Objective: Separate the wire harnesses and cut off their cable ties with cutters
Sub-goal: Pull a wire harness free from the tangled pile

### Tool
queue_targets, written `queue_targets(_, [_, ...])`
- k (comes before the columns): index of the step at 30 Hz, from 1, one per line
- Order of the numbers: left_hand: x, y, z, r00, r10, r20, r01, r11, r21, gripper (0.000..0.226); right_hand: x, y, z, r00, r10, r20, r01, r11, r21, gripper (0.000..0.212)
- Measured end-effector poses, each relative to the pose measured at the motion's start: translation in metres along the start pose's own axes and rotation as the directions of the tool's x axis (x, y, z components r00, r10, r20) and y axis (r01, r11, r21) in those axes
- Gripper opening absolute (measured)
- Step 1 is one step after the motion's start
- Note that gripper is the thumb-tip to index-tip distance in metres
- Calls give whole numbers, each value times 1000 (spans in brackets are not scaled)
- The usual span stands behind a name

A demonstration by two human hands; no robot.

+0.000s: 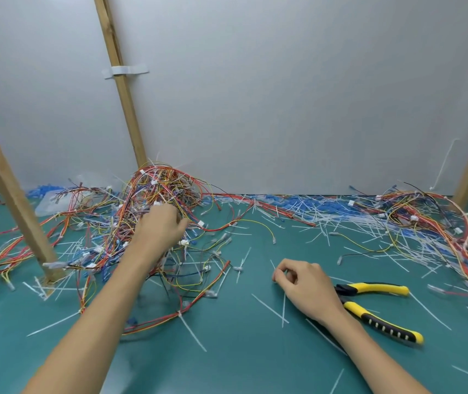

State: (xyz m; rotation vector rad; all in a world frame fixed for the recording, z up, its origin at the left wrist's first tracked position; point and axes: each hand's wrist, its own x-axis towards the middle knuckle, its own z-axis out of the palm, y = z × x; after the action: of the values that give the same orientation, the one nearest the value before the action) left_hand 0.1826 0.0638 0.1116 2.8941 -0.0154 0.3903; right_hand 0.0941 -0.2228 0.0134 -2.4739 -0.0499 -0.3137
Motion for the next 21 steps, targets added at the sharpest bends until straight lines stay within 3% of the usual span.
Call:
queue_targets(3, [4, 35, -9, 966, 101, 239, -97, 995, -32, 42, 0, 1, 0, 1000, -11, 2, 10, 1000, 8, 19])
queue_targets(7, [7, 80, -22, 841, 50, 539, -252, 917, 309, 39, 1, 3, -1, 1000, -11, 11, 11, 999, 46, 19])
queue_targets(10, [15, 95, -30, 750, 14, 662, -331, 874, 356, 27, 1, 4, -1, 1000, -12, 9, 11, 998, 66, 19])
queue_targets(12, [21, 98, -37, 784, 108, 611, -316, 917, 244, 28, 2, 4, -1, 1000, -11, 7, 10, 998, 68, 19])
queue_targets(16, [31, 107, -59, 913, 289, 289, -293, 956, -29, 18, 3, 4, 0, 1000, -14, 7, 13, 997, 70, 19])
queue_targets(21, [39, 138, -92, 931, 333, -152, -361, 904, -228, 18, 4, 4, 1, 1000, -18, -15, 19, 996, 88, 20])
